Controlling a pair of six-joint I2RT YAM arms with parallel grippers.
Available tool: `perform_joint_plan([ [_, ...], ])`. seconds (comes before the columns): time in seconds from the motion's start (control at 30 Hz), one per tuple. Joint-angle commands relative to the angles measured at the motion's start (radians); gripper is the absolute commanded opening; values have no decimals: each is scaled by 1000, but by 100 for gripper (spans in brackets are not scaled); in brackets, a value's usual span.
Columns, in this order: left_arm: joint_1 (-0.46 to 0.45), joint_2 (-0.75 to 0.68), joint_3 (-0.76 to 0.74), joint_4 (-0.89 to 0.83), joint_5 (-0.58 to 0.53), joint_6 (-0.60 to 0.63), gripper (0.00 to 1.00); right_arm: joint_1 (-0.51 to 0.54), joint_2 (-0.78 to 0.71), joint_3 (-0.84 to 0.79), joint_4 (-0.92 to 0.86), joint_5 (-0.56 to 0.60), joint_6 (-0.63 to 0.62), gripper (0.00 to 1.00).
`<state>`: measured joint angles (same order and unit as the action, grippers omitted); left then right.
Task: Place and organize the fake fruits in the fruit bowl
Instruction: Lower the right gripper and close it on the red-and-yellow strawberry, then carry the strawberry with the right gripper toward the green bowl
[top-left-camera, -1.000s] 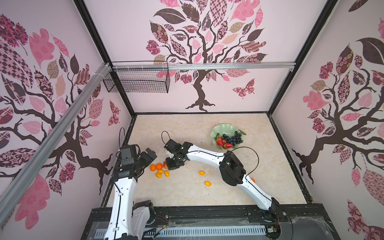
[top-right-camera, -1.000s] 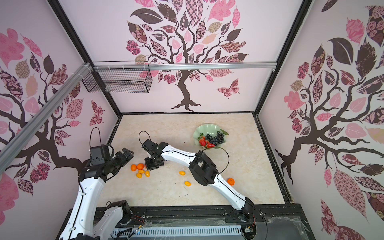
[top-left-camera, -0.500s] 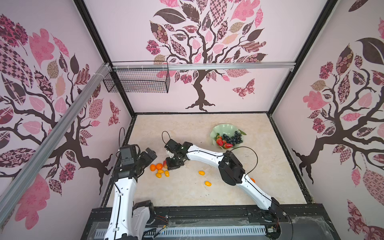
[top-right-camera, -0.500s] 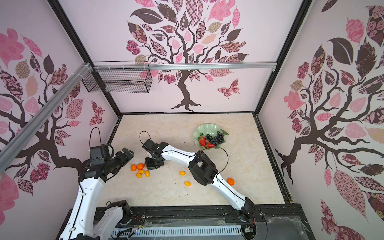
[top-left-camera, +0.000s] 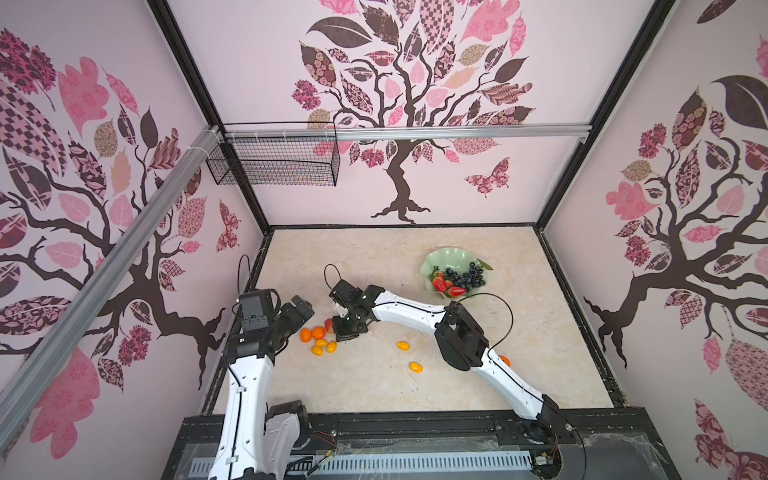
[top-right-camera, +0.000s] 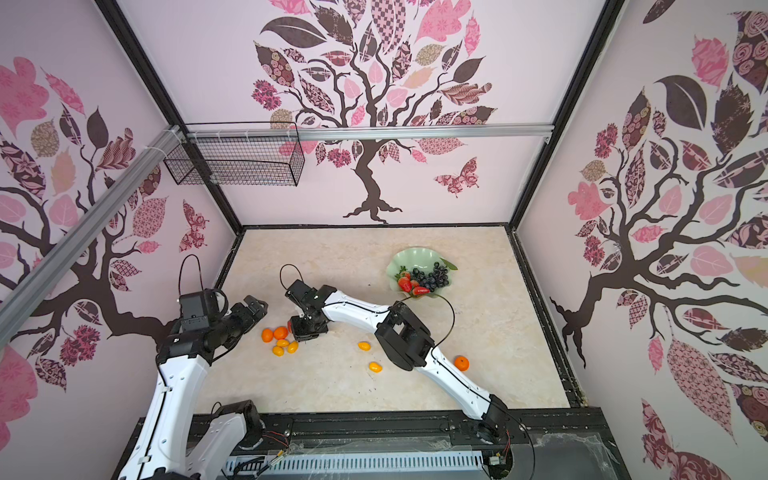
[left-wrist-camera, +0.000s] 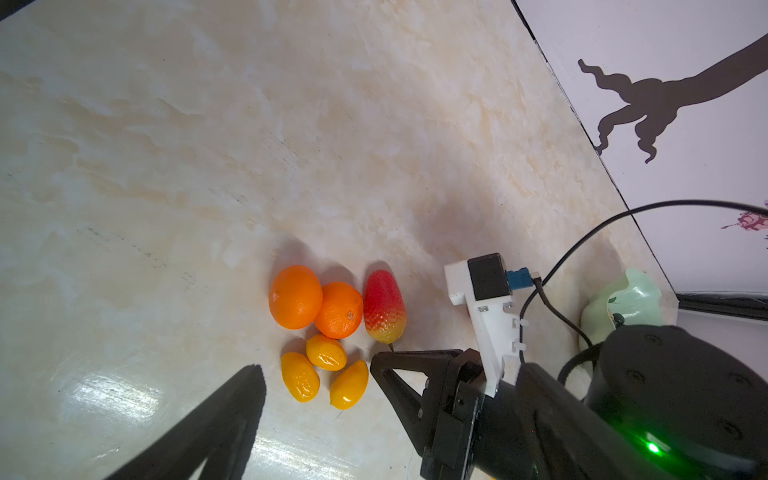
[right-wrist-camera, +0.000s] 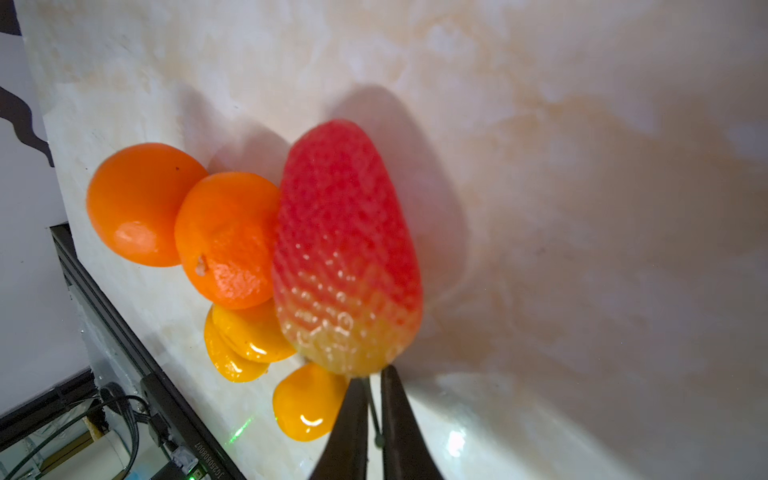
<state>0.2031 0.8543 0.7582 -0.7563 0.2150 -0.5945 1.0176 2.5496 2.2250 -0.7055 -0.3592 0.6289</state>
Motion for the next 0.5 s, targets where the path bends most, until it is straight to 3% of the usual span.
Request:
perform_joint_plan([
  [0.0,5,-9,-5,14,12,16,98,-4,30,13,-6,16,-8,10],
  [0.3,4,-39,-16,39,20,29,98,-16,-68,-17,2,73,-92,0],
  [0.47,-5,-65,-27,61,36,37,98,-17,-225,-196,106,131,-118,0],
])
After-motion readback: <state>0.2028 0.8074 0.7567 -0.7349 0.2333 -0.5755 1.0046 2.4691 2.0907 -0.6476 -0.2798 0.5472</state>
